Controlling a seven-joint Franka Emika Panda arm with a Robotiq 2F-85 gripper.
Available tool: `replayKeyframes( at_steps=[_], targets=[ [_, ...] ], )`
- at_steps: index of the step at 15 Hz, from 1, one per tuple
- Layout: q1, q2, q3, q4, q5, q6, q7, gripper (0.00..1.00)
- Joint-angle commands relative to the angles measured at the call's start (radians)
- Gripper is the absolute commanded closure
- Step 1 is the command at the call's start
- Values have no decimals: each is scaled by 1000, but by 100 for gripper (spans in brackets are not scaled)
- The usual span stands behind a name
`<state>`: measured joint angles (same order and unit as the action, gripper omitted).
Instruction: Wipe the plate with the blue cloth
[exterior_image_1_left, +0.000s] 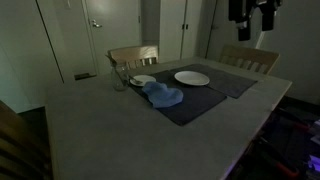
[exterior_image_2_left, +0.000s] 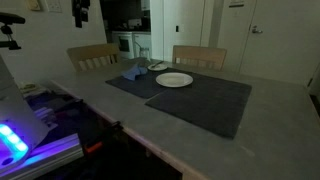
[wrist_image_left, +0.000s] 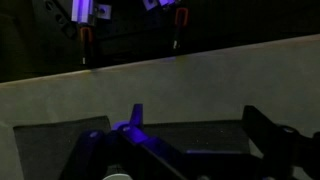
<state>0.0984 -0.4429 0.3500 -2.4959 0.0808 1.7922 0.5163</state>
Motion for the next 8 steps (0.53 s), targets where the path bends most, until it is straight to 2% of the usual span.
replayKeyframes(
  at_steps=[1,8],
  targets=[
    [19,3,-18,2,-7,-2,7,0],
    [10,113,-28,32,-52,169,-38,0]
  ],
)
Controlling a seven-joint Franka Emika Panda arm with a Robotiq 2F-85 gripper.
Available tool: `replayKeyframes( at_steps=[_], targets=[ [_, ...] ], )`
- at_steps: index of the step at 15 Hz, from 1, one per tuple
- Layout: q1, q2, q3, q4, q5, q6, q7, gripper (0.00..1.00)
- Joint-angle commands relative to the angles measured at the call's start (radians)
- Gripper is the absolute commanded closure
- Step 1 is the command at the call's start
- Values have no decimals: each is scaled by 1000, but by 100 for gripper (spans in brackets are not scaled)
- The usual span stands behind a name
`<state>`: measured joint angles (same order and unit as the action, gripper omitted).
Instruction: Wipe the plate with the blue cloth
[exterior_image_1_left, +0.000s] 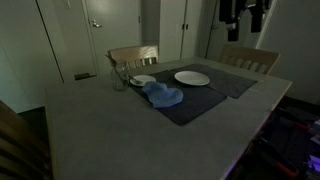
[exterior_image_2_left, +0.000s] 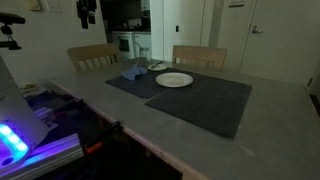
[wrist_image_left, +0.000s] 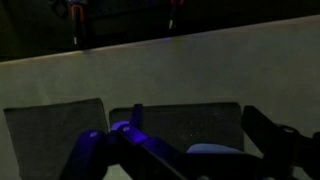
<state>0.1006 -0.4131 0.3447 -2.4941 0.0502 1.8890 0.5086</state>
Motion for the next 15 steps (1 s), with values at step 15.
replayKeyframes(
  at_steps=[15],
  targets=[
    [43,365,-101,25,9,512,-140,0]
  ],
)
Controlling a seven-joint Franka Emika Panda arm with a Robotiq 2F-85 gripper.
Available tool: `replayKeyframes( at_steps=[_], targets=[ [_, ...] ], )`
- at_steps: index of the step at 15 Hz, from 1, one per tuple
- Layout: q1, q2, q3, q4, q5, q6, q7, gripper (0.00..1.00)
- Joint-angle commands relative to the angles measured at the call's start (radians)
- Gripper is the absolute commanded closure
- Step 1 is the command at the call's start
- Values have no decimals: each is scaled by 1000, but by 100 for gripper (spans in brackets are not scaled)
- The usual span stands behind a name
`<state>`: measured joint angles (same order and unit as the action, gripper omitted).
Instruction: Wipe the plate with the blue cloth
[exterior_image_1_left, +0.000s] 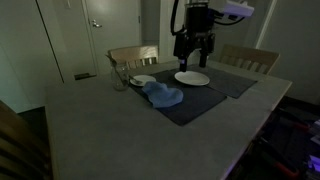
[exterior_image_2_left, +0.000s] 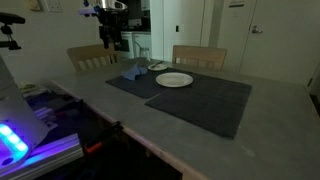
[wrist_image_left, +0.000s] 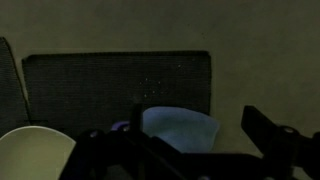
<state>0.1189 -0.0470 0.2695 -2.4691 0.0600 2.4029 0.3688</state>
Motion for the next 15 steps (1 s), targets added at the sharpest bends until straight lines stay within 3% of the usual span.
replayKeyframes(
  at_steps=[1,9,12,15],
  targets=[
    [26,1,-26,3,0,-2,0,0],
    [31,71,-43,-32,-53,57,-49,0],
    [23,137,-68,-3,-102,150,-115,0],
    [9,235,-99,47,-70,285,-230,0]
  ],
)
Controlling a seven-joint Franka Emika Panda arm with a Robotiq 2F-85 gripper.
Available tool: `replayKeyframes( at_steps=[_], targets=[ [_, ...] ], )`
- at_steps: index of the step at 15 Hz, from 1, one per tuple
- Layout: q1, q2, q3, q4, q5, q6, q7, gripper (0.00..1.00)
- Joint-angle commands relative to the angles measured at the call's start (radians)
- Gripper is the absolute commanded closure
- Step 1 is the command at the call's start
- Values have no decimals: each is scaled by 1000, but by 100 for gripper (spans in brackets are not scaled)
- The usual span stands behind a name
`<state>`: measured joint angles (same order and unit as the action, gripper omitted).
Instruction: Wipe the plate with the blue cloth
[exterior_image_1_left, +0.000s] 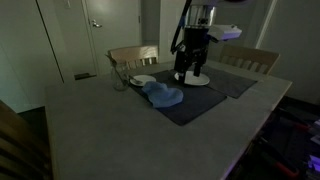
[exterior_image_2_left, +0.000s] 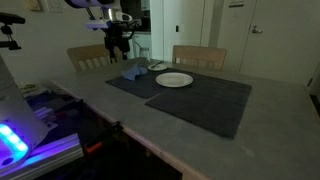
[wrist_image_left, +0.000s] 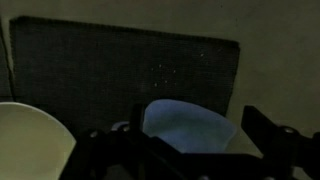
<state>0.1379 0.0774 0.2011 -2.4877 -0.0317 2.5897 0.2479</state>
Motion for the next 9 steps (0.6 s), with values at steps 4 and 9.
replayKeyframes(
  at_steps=[4,9],
  targets=[
    [-43,250,-30,179,99,182,-291,0],
    [-113,412,24,373,137,180,-494,0]
  ],
)
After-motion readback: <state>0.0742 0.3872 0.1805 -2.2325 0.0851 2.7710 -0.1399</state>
